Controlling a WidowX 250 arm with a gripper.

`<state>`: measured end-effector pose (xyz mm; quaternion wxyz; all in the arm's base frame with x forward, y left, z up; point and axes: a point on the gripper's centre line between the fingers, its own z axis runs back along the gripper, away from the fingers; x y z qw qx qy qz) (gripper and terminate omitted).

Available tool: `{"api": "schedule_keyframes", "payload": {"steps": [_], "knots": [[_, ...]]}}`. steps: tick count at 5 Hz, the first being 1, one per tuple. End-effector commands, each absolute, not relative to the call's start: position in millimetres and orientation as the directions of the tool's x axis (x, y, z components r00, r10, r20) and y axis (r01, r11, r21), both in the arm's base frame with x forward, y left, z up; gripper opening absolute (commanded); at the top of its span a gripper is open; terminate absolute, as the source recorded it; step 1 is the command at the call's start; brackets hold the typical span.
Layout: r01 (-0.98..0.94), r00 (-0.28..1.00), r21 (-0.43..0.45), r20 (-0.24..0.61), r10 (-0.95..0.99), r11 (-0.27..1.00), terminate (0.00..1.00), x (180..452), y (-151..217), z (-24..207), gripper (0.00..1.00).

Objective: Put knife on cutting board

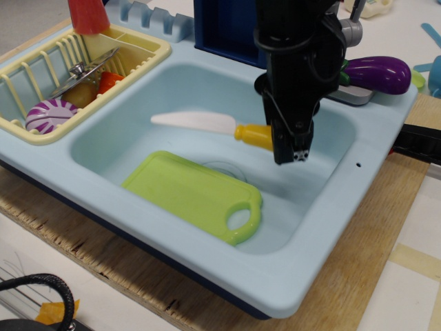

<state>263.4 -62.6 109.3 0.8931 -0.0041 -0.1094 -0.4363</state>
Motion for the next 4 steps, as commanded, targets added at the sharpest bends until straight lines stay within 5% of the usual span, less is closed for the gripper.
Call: {"api": "schedule_keyframes", "payload": {"steps": [1,3,4], "knots": [[0.756,0.618,0.073,0.248,-0.747,0.650,0.00,247.6,-59.2,117.0,0.00],[0.717,0.667,0.042,0.249,-0.702,0.696,0.00,217.8,-51.2,114.9,0.00],[0.729,0.658,0.004,0.269,-0.703,0.684,1.00,213.4,-49.0,112.4,1.00]]}}
